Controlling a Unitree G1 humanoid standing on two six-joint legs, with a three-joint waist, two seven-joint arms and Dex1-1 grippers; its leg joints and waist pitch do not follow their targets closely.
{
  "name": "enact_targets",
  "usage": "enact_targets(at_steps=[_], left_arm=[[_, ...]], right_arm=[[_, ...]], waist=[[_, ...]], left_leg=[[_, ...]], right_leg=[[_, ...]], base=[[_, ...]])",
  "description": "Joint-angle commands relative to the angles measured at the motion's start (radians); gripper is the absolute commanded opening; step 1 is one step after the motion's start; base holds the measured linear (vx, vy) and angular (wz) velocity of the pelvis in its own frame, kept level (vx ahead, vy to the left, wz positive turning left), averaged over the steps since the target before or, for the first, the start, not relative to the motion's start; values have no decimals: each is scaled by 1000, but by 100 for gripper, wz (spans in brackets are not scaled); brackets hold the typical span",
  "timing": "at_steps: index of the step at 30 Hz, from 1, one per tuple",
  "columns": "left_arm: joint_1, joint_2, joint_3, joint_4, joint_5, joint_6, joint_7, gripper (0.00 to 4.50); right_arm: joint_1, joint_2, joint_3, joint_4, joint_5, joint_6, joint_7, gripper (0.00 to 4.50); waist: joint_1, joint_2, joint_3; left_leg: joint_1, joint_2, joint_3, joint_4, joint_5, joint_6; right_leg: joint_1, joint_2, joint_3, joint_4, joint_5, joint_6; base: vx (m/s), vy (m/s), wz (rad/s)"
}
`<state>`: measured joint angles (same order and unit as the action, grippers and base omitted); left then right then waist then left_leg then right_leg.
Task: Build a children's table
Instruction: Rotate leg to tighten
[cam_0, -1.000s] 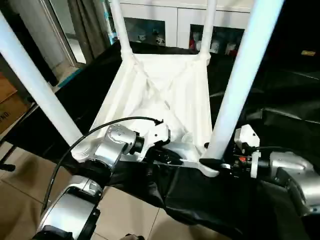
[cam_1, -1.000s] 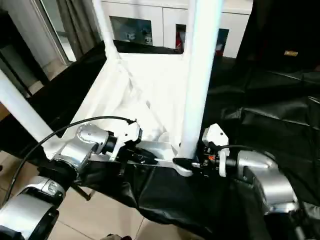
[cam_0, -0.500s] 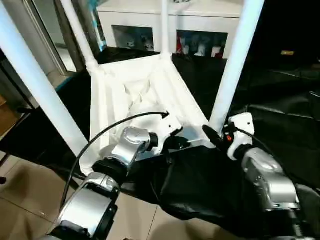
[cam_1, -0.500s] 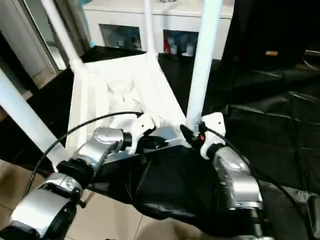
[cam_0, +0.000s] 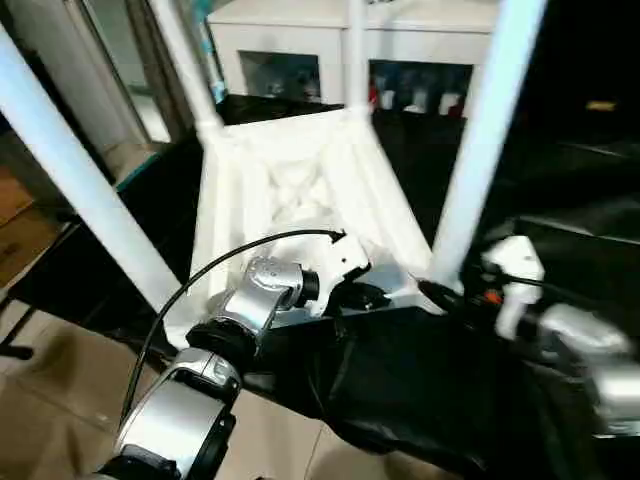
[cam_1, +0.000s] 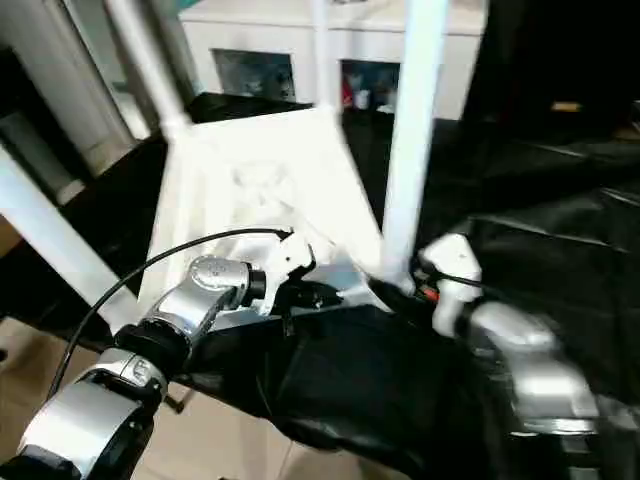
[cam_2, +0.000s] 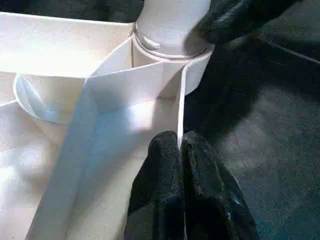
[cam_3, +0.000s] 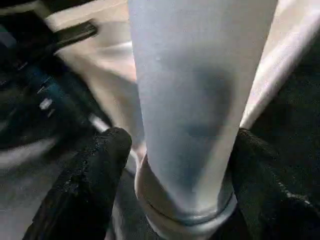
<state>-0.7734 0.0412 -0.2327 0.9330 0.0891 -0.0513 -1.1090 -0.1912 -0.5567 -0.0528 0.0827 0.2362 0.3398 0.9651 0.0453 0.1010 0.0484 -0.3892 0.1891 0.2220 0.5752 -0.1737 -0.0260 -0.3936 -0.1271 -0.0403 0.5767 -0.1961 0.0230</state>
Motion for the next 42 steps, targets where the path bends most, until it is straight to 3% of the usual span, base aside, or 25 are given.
enact_targets(at_steps=[1,4,7,12,13,15,19,21,24,29,30,32,35,36,39,42], left_arm=[[-11,-15,10,-31,-44,-36,-6,0],[-9,-8,9,-33,-41,-41,-18,0],[-6,-5,12,-36,-41,-41,-28,0],[9,1,5,-56,-49,-44,-61,0],[14,3,2,-60,-50,-47,-64,0],[18,6,-2,-64,-50,-50,-69,0],[24,10,-3,-67,-48,-54,-76,0],[24,11,-5,-65,-45,-57,-75,0],[26,18,-9,-67,-40,-59,-72,0],[24,12,5,-74,-46,-58,-34,0],[22,10,13,-83,-57,-40,-35,44],[30,13,24,-127,-81,10,-55,44],[82,44,41,-268,-122,118,-77,80],[126,64,55,-362,-137,174,-59,86],[178,81,70,-467,-150,227,-30,103],[328,103,105,-712,-159,323,55,130]], right_arm=[[39,-54,67,-6,22,15,149,320],[54,-107,51,-27,41,31,185,320],[82,-165,25,-42,58,35,238,320],[123,-209,-6,-82,69,32,247,320],[123,-209,-16,-85,77,30,241,320],[123,-206,-26,-91,86,31,229,320],[132,-213,-26,-115,104,41,234,320],[137,-215,-26,-130,112,47,243,320],[149,-214,-30,-174,149,79,261,320],[165,-227,-17,-217,199,118,288,320],[168,-225,-12,-232,212,130,293,325],[160,-200,2,-250,216,136,269,325],[122,-114,35,-256,195,130,176,325],[95,-67,51,-234,169,118,120,325],[76,-34,62,-209,150,105,84,325],[64,18,71,-186,138,88,34,325]], waist=[[-1,-38,-51],[11,-38,-55],[16,-43,-52],[12,-43,-49],[7,-46,-49],[2,-46,-47],[2,-43,-50],[3,-47,-50],[5,-47,-48],[7,-47,-46],[7,-47,-47],[8,-46,-45],[7,-43,-43],[2,-49,-36],[-7,-50,-33],[-13,-59,-19]], left_leg=[[16,37,-20,-52,-156,159],[14,37,-21,-46,-114,188],[12,38,-20,-44,-114,203],[9,40,-23,-49,-153,192],[3,38,-25,-48,-149,188],[6,38,-23,-48,-159,187],[7,39,-23,-46,-135,196],[4,37,-23,-43,-115,207],[5,38,-23,-43,-119,215],[6,39,-24,-47,-142,196],[6,40,-24,-47,-144,196],[6,41,-25,-49,-138,191],[9,43,-24,-51,-126,179],[2,40,-24,-55,-123,176],[7,43,-25,-58,-128,164],[4,44,-23,-66,-129,162]], right_leg=[[39,-17,13,-58,-57,-258],[39,-19,12,-50,-14,-266],[37,-20,11,-53,-39,-263],[35,-20,9,-61,-125,-249],[38,-20,7,-58,-124,-245],[34,-19,8,-61,-139,-246],[33,-18,9,-57,-111,-247],[35,-18,8,-54,-81,-252],[34,-19,8,-55,-97,-245],[33,-18,9,-58,-136,-237],[33,-19,9,-58,-137,-236],[31,-20,10,-57,-136,-237],[26,-18,10,-53,-111,-262],[25,-16,9,-53,-107,-263],[25,-15,12,-49,-92,-265],[23,-12,13,-52,-72,-264]], base=[[0,0,0],[0,0,0],[0,0,0],[0,0,0],[0,0,0],[0,0,0],[0,0,0],[0,0,0],[0,0,0],[0,0,0],[0,0,0],[0,0,0],[0,0,0],[0,0,0],[0,0,0],[0,0,0]])
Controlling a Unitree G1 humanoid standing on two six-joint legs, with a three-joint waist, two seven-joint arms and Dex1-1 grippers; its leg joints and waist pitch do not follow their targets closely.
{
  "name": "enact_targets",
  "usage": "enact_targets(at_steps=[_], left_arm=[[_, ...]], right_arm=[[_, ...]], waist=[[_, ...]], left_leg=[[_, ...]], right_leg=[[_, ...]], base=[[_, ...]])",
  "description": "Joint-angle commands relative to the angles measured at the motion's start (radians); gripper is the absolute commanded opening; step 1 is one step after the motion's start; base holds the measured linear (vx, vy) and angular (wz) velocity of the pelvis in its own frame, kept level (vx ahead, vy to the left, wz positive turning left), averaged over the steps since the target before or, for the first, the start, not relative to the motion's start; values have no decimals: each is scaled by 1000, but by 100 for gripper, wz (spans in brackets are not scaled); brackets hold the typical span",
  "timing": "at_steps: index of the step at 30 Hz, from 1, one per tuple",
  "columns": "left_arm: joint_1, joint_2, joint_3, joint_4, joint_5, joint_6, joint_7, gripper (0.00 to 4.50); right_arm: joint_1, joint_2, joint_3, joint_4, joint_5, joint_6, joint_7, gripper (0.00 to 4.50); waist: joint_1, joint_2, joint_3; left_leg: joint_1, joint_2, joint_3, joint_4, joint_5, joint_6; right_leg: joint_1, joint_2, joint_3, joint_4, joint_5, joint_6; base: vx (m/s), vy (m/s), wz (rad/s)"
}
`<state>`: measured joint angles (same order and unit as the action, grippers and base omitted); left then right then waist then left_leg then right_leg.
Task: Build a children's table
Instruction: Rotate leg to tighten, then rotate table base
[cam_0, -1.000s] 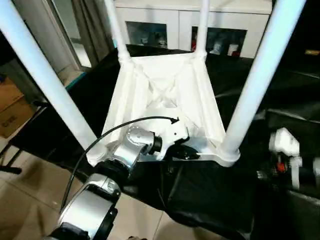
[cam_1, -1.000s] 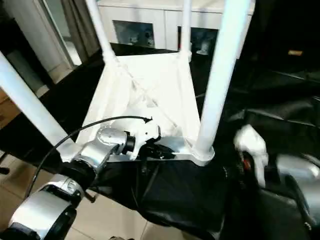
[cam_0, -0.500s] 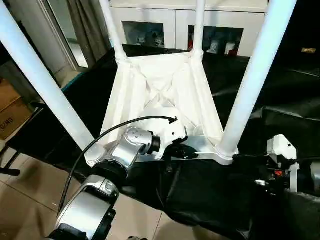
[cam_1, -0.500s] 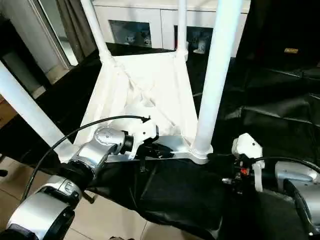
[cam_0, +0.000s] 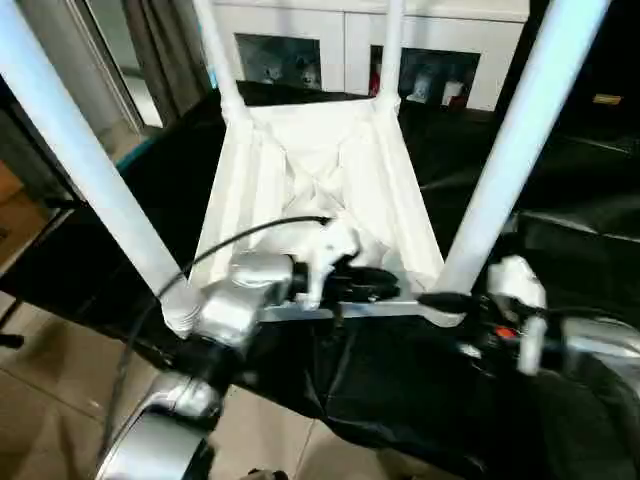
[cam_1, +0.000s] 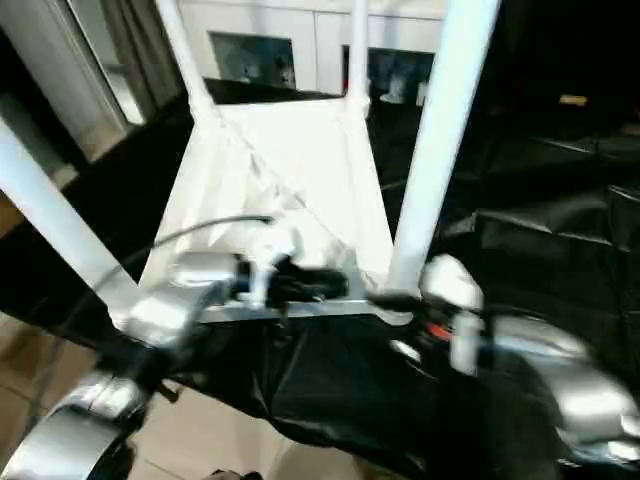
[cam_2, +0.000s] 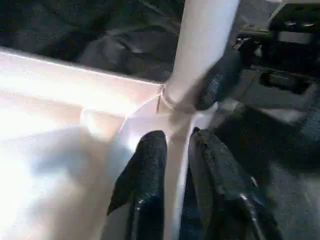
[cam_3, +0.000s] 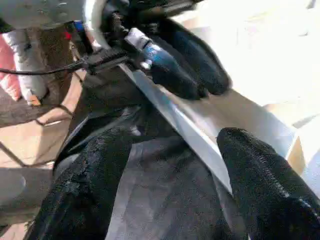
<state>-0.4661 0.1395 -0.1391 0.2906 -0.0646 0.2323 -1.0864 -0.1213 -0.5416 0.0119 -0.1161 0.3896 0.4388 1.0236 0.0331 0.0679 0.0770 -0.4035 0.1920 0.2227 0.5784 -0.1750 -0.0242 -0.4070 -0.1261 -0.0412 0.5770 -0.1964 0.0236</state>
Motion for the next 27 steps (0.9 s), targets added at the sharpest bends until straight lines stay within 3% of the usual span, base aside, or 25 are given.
enact_targets(at_steps=[1,2,3,4,5,6,9,11,12,15,16,20,21,23,24,25,27], left_arm=[[84,4,21,-159,4,54,69,136],[88,4,21,-163,5,54,71,136],[159,7,21,-261,14,76,97,156],[159,7,21,-261,14,76,97,165],[191,10,19,-306,16,92,108,171],[255,11,8,-405,18,118,139,186],[331,-2,-4,-504,2,156,170,217],[403,1,-13,-595,-39,185,187,223],[437,6,-13,-635,-54,200,195,232],[507,39,-2,-704,-88,228,182,262],[531,66,3,-719,-97,230,159,266],[591,136,28,-761,-120,245,108,302],[616,173,64,-775,-145,253,71,306],[624,186,76,-780,-154,256,59,312],[667,247,148,-803,-192,265,19,323],[690,280,199,-809,-210,263,1,338],[703,301,225,-814,-225,264,-1,347]], right_arm=[[-9,15,5,19,-20,-17,-41,325],[-10,15,4,19,-21,-18,-42,325],[-20,29,1,35,-30,-25,-67,325],[-20,29,1,35,-30,-25,-67,325],[-27,36,0,44,-36,-30,-80,325],[-47,55,-6,71,-55,-35,-127,325],[-84,86,-9,127,-95,-55,-210,325],[-127,125,-14,197,-133,-86,-293,325],[-150,146,-19,229,-144,-90,-333,325],[-194,181,-24,293,-168,-105,-413,325],[-210,190,-24,318,-181,-111,-442,325],[-252,216,-34,389,-201,-138,-506,325],[-278,226,-44,427,-207,-153,-539,325],[-288,230,-48,440,-210,-158,-551,325],[-325,239,-65,502,-220,-188,-584,325],[-334,237,-75,523,-220,-204,-588,325],[-338,236,-80,536,-220,-215,-592,325]], waist=[[-2,-32,-42],[-1,-29,-43],[1,-32,-33],[1,-31,-35],[2,-30,-29],[0,-37,-21],[-5,-42,-5],[-7,-48,0],[-10,-48,7],[-13,-56,17],[-12,-56,19],[-14,-51,26],[-14,-52,29],[-16,-49,35],[-14,-48,37],[-14,-47,35],[-14,-46,39]], left_leg=[[23,43,-22,-71,-140,153],[21,45,-25,-71,-141,149],[24,46,-22,-75,-152,143],[24,48,-24,-75,-148,139],[28,47,-21,-77,-146,131],[23,47,-23,-81,-160,122],[26,46,-21,-88,-210,84],[23,45,-20,-86,-194,73],[18,42,-20,-89,-188,71],[26,40,-14,-86,-148,81],[25,37,-15,-85,-135,85],[30,37,-15,-88,-140,73],[35,37,-14,-88,-148,54],[36,37,-12,-91,-145,44],[41,37,-10,-89,-148,36],[35,34,-12,-89,-142,33],[43,34,-8,-88,-142,34]], right_leg=[[32,-10,15,-55,-75,-263],[37,-13,16,-51,-68,-266],[29,-11,18,-57,-76,-262],[33,-11,18,-52,-62,-265],[28,-7,20,-54,-57,-263],[30,-8,20,-53,-63,-263],[25,-9,25,-62,-124,-249],[24,-12,27,-57,-112,-249],[25,-12,27,-59,-121,-245],[17,-4,30,-58,-80,-242],[21,-4,30,-55,-66,-235],[18,-1,30,-55,-82,-229],[17,1,32,-51,-77,-230],[16,6,33,-52,-69,-234],[12,6,35,-50,-60,-236],[18,6,33,-45,-54,-239],[15,10,36,-47,-39,-235]], base=[[0,0,0],[0,0,0],[0,0,0],[0,0,0],[0,0,0],[0,0,0],[0,0,0],[0,0,0],[0,0,0],[0,0,0],[0,0,0],[0,0,0],[0,0,0],[0,0,0],[0,0,0],[0,0,0],[0,0,0]])
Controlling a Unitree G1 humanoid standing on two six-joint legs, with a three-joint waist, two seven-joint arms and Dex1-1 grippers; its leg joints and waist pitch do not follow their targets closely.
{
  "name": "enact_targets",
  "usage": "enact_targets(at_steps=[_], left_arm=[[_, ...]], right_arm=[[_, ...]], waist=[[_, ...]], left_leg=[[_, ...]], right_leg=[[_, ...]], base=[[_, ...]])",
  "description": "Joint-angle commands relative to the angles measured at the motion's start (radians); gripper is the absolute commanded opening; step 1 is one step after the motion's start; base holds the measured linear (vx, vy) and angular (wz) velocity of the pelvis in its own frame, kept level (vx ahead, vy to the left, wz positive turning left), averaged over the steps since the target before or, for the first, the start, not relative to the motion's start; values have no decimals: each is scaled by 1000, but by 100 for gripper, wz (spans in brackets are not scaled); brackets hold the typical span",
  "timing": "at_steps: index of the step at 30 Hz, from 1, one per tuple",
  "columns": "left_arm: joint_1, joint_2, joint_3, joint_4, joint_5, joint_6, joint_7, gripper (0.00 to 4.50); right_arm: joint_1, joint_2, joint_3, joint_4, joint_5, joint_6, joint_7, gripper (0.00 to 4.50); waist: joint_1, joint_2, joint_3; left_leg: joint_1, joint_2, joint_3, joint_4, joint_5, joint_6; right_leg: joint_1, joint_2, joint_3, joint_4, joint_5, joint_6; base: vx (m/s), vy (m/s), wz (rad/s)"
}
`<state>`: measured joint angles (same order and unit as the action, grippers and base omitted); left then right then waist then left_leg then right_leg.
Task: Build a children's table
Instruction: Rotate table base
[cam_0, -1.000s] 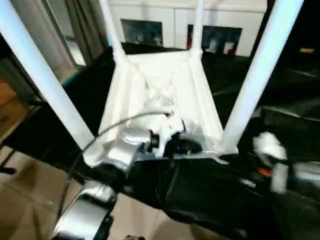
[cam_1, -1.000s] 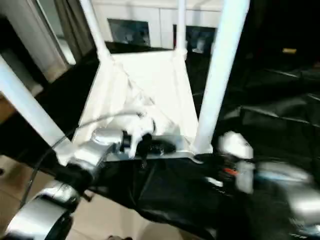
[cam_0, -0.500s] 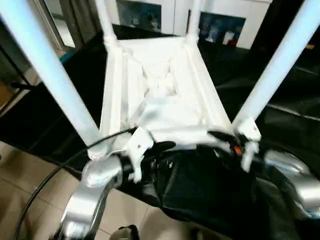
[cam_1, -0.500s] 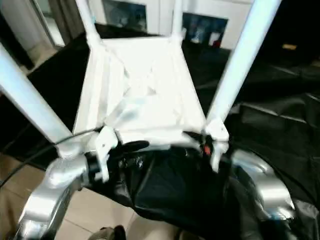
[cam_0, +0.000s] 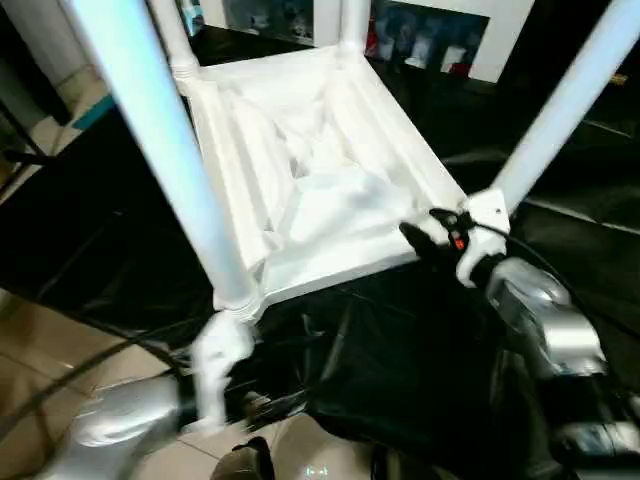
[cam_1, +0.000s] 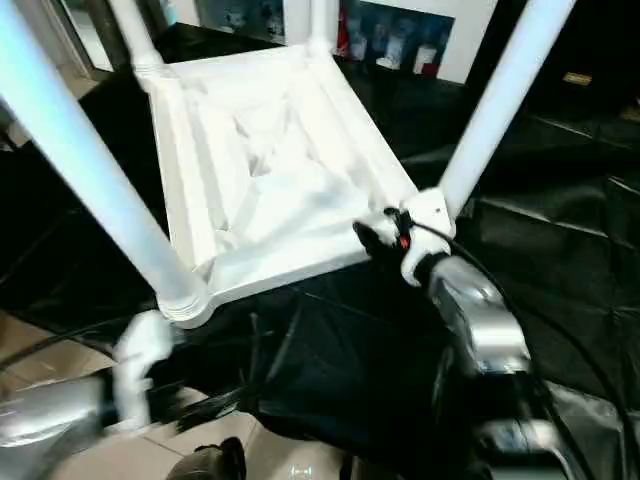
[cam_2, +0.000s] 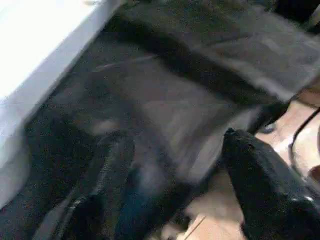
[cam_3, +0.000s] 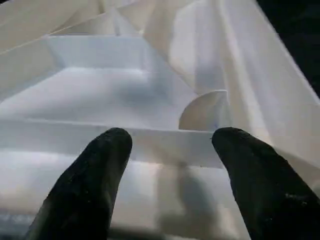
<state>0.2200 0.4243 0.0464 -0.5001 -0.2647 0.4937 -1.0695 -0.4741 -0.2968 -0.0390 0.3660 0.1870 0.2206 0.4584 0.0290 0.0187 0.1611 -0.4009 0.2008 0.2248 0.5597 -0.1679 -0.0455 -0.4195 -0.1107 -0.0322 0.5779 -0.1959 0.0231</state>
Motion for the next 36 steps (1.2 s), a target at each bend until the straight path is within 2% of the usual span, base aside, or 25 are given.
enact_targets(at_steps=[1,2,3,4,5,7,8,9,10,11,12,13,15,16,19,20,21,22,23,26,29,31,33,35,36], left_arm=[[28,34,78,-20,-38,-7,-24,357],[29,36,82,-20,-39,-7,-25,367],[39,58,124,-15,-63,-17,-27,386],[42,71,157,-11,-80,-25,-28,386],[33,80,202,-3,-99,-27,-24,390],[28,85,224,1,-110,-26,-21,419],[6,86,259,9,-133,-20,-15,419],[0,85,265,10,-140,-18,-13,433],[-61,73,298,18,-204,-3,4,433],[-82,68,302,18,-231,3,9,440],[-86,67,301,18,-235,4,10,446],[-96,64,296,19,-246,7,12,446],[-129,58,255,29,-254,23,14,446],[-151,47,236,38,-255,24,20,446],[-169,39,221,48,-261,25,22,446],[-201,19,192,67,-269,22,21,446],[-217,9,179,78,-273,20,19,446],[-245,-12,151,104,-258,11,21,446],[-258,-21,139,117,-250,5,24,446],[-309,-51,92,185,-189,-42,59,446],[-368,-83,38,260,-148,-79,97,446],[-380,-91,26,274,-146,-80,98,446],[-440,-133,-33,375,-93,-116,131,446],[-460,-145,-46,408,-74,-137,144,446],[-460,-145,-46,408,-74,-137,144,446]], right_arm=[[17,-10,-38,51,-4,-6,-13,325],[18,-10,-39,50,-3,-7,-12,325],[23,-10,-47,43,17,-17,8,325],[35,-11,-50,23,33,-19,29,325],[62,-18,-49,-21,54,-7,64,325],[76,-22,-46,-41,64,-3,81,325],[112,-29,-47,-85,84,9,110,325],[120,-31,-48,-93,88,10,115,325],[210,-53,-55,-169,115,27,153,325],[244,-62,-57,-194,124,32,163,325],[250,-63,-57,-197,124,32,164,325],[266,-68,-55,-206,123,34,166,325],[308,-78,-45,-216,97,47,146,325],[322,-78,-44,-213,85,42,134,325],[328,-73,-49,-207,73,40,110,325],[332,-57,-60,-190,53,28,63,325],[332,-48,-65,-182,46,23,41,325],[317,-36,-49,-151,12,8,4,325],[309,-31,-39,-136,-5,0,-11,325],[278,-9,-12,-101,-33,-7,-50,325],[225,21,17,-71,-34,-10,-52,325],[209,28,24,-58,-41,-15,-51,325],[138,55,43,19,-62,-45,-47,325],[121,60,47,39,-68,-55,-47,325],[121,60,47,39,-68,-55,-47,325]], waist=[[-9,5,-46],[-5,9,-51],[-4,10,-54],[-2,9,-55],[-2,3,-65],[1,6,-66],[0,1,-71],[2,4,-70],[6,7,-80],[14,9,-84],[17,9,-81],[16,5,-88],[15,2,-88],[14,6,-93],[13,1,-91],[13,4,-94],[12,4,-90],[13,9,-92],[11,7,-91],[7,0,-93],[2,0,-99],[3,1,-103],[0,-3,-106],[3,-2,-111],[4,-3,-114]], left_leg=[[43,25,-9,-68,-147,55],[45,25,-9,-67,-137,56],[43,25,-10,-66,-124,58],[43,23,-10,-64,-114,61],[43,23,-10,-62,-106,67],[41,23,-12,-60,-75,82],[41,21,-11,-57,-57,91],[39,23,-12,-55,-49,100],[40,21,-10,-52,-45,102],[53,24,-8,-50,-46,101],[48,24,-8,-49,-42,103],[40,21,-11,-48,-29,103],[39,21,-10,-46,-38,104],[39,21,-10,-45,-68,97],[35,22,-12,-48,-133,69],[40,23,-11,-49,-158,54],[44,22,-12,-52,-198,38],[45,22,-13,-51,-210,28],[51,21,-12,-54,-255,-1],[49,19,-18,-57,-292,-25],[45,18,-22,-56,-285,-28],[42,19,-23,-54,-276,-28],[43,18,-22,-51,-269,-25],[44,16,-20,-45,-245,-17],[40,17,-20,-43,-213,-7]], right_leg=[[26,-5,27,-47,-31,-235],[29,-4,26,-44,-14,-239],[31,-3,25,-41,7,-242],[33,-2,25,-38,29,-246],[39,0,25,-35,47,-250],[40,0,24,-31,90,-256],[44,1,24,-28,111,-263],[43,-3,25,-25,122,-271],[47,-2,25,-24,121,-275],[42,-1,26,-25,130,-278],[42,0,26,-22,147,-290],[51,-1,22,-20,149,-291],[49,-4,24,-21,119,-289],[52,-7,24,-24,72,-289],[51,-10,26,-32,-29,-279],[47,-12,27,-37,-78,-267],[42,-11,28,-42,-146,-254],[43,-13,29,-43,-172,-247],[36,-11,31,-51,-233,-229],[38,-11,33,-56,-305,-187],[37,-6,38,-53,-282,-172],[39,-7,40,-50,-267,-176],[38,-4,40,-48,-252,-186],[38,-5,41,-47,-227,-195],[42,-4,41,-42,-185,-203]], base=[[0,0,0],[0,0,0],[0,0,0],[0,0,0],[0,0,0],[0,0,0],[0,0,0],[0,0,0],[0,0,0],[0,0,0],[0,0,0],[0,0,0],[0,0,0],[0,0,0],[0,0,0],[0,0,0],[-53,-3,1],[-61,-1,2],[-61,-1,2],[-56,0,-1],[-17,0,-1],[0,0,0],[0,0,0],[0,0,0],[0,0,0]])
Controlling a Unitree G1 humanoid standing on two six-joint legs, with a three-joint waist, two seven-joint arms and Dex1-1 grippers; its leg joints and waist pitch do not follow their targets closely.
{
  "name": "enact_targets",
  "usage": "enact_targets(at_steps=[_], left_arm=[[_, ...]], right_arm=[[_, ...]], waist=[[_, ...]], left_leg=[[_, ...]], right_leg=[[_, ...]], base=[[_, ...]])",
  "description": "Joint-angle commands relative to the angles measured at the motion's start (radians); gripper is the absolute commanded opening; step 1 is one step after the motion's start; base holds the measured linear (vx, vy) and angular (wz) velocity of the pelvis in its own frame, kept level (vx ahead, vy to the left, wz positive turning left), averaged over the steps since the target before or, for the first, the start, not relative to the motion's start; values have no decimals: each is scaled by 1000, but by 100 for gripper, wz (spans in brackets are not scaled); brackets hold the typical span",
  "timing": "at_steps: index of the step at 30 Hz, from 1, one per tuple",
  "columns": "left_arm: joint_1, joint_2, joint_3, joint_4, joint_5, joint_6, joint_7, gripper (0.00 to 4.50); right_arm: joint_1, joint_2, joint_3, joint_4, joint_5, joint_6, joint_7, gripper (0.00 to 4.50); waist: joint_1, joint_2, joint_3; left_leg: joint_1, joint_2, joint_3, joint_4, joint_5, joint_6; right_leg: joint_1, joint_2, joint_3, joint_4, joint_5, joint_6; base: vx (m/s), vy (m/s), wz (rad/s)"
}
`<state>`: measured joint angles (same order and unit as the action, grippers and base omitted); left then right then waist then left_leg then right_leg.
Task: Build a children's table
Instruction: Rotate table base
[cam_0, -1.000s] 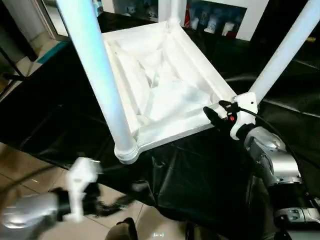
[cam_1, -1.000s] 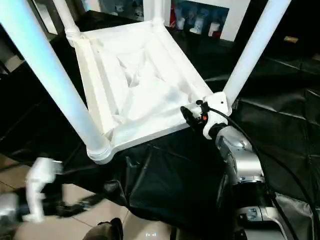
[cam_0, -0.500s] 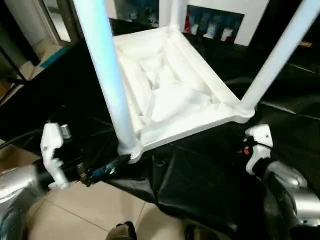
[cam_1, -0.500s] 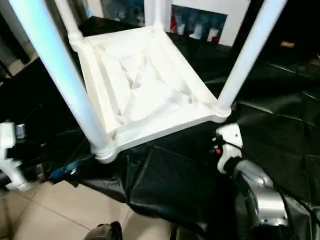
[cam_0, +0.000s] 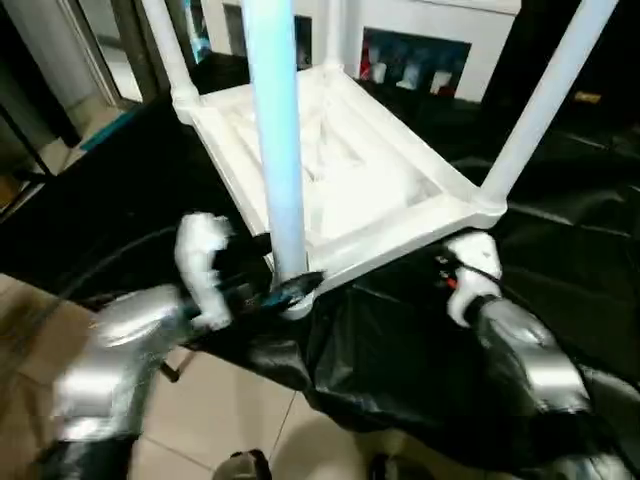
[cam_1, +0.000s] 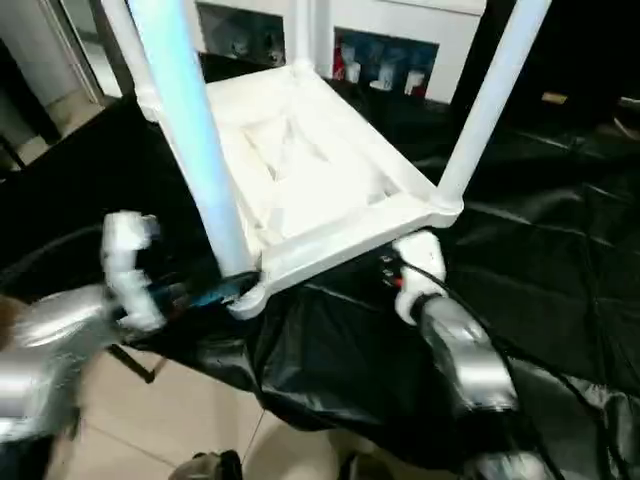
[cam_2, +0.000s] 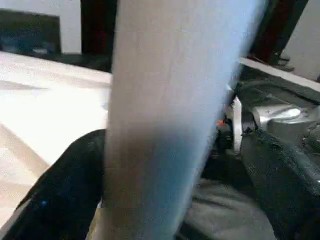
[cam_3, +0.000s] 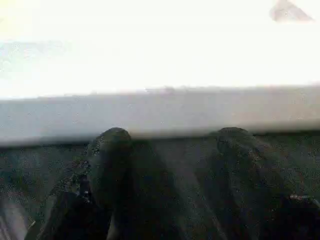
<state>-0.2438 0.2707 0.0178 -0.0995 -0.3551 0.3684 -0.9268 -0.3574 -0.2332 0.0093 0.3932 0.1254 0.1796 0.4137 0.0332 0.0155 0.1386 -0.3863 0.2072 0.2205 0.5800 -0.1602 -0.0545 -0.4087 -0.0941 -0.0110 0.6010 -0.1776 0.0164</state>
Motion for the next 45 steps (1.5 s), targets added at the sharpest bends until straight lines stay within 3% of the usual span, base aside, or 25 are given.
enact_targets(at_steps=[1,5,6,12,16,17,18,19,21,23,24,26,27,32,38,39,42,43,45], left_arm=[[-20,-7,-28,39,22,-24,6,446],[-83,-56,-76,81,8,-32,-11,446],[-92,-66,-97,72,-4,-19,-28,446],[-127,-115,-210,65,-21,-8,-93,446],[-162,-176,-288,130,27,-55,-95,446],[-164,-178,-291,134,30,-58,-95,446],[-182,-194,-308,163,48,-75,-91,446],[-223,-233,-329,233,84,-113,-71,446],[-238,-247,-333,259,94,-125,-63,446],[-265,-264,-341,307,121,-152,-40,446],[-305,-286,-343,380,161,-195,5,446],[-334,-295,-338,431,191,-222,49,446],[-353,-293,-334,463,213,-242,78,446],[-369,-276,-330,508,245,-283,99,446],[-332,-217,-321,475,198,-284,-24,446],[-323,-181,-325,474,187,-294,-75,446],[-323,-99,-336,504,200,-321,-159,446],[-323,-99,-336,504,200,-321,-159,418],[-345,-53,-334,562,222,-350,-193,411]], right_arm=[[-12,0,2,32,-12,-23,-2,325],[-57,5,13,88,-22,-40,3,325],[-67,6,15,101,-25,-45,3,325],[-108,15,16,168,-35,-78,9,325],[-136,23,5,210,-41,-97,-9,325],[-137,24,5,212,-41,-97,-9,325],[-142,24,4,217,-41,-99,-9,325],[-149,24,4,226,-42,-106,-8,325],[-150,23,3,229,-42,-109,-8,325],[-153,22,-1,235,-43,-112,-9,325],[-156,18,-8,244,-48,-119,-14,325],[-156,13,-14,248,-51,-123,-16,325],[-155,5,-20,251,-51,-126,-20,325],[-154,-20,-41,266,-53,-141,-29,325],[-124,-82,-66,214,-15,-117,63,325],[-103,-114,-59,173,1,-97,137,325],[-51,-193,-17,77,17,-74,292,325],[-51,-193,-17,77,17,-74,292,325],[-19,-255,-3,13,32,-63,377,325]], waist=[[1,0,-93],[0,3,-97],[-3,-1,-98],[-7,-3,-95],[-13,-7,-94],[-17,0,-93],[-20,-3,-93],[-22,3,-93],[-22,0,-93],[-23,-3,-94],[-23,2,-97],[-24,0,-97],[-24,-1,-98],[-19,4,-102],[-12,5,-102],[-10,10,-104],[-3,11,-106],[1,13,-105],[6,15,-106]], left_leg=[[23,10,-15,-61,-192,11],[21,9,-14,-56,-149,37],[14,7,-16,-53,-143,44],[15,8,-12,-48,-173,64],[11,6,-14,-49,-179,65],[15,7,-13,-48,-196,63],[13,7,-14,-49,-202,62],[13,7,-15,-49,-204,61],[19,6,-13,-47,-220,61],[11,6,-17,-48,-206,65],[12,5,-16,-45,-197,75],[14,5,-15,-44,-201,80],[10,4,-17,-45,-193,83],[13,6,-17,-42,-185,102],[13,7,-17,-45,-208,99],[15,8,-17,-45,-209,100],[15,10,-18,-45,-206,104],[16,10,-19,-46,-205,103],[20,12,-16,-46,-221,93]], right_leg=[[34,-21,20,-61,-160,-207],[36,-17,17,-52,-78,-244],[41,-18,17,-48,-59,-257],[38,-17,19,-51,-83,-274],[41,-18,17,-54,-105,-271],[38,-17,17,-59,-120,-269],[40,-17,17,-58,-124,-269],[40,-18,17,-58,-123,-269],[36,-15,17,-63,-134,-270],[44,-18,16,-61,-115,-274],[44,-17,16,-58,-92,-280],[43,-16,15,-60,-92,-282],[47,-16,14,-59,-91,-280],[45,-18,13,-61,-87,-299],[47,-17,12,-61,-107,-304],[47,-18,12,-60,-106,-305],[49,-16,11,-57,-88,-303],[48,-16,11,-58,-89,-299],[44,-17,11,-57,-106,-306]], base=[[0,0,0],[0,0,0],[0,0,0],[0,0,0],[0,0,0],[0,0,0],[0,0,0],[0,0,0],[0,0,0],[0,0,0],[0,0,0],[0,0,0],[0,0,0],[0,0,0],[0,0,0],[0,0,0],[0,0,0],[0,0,0],[0,0,0]])
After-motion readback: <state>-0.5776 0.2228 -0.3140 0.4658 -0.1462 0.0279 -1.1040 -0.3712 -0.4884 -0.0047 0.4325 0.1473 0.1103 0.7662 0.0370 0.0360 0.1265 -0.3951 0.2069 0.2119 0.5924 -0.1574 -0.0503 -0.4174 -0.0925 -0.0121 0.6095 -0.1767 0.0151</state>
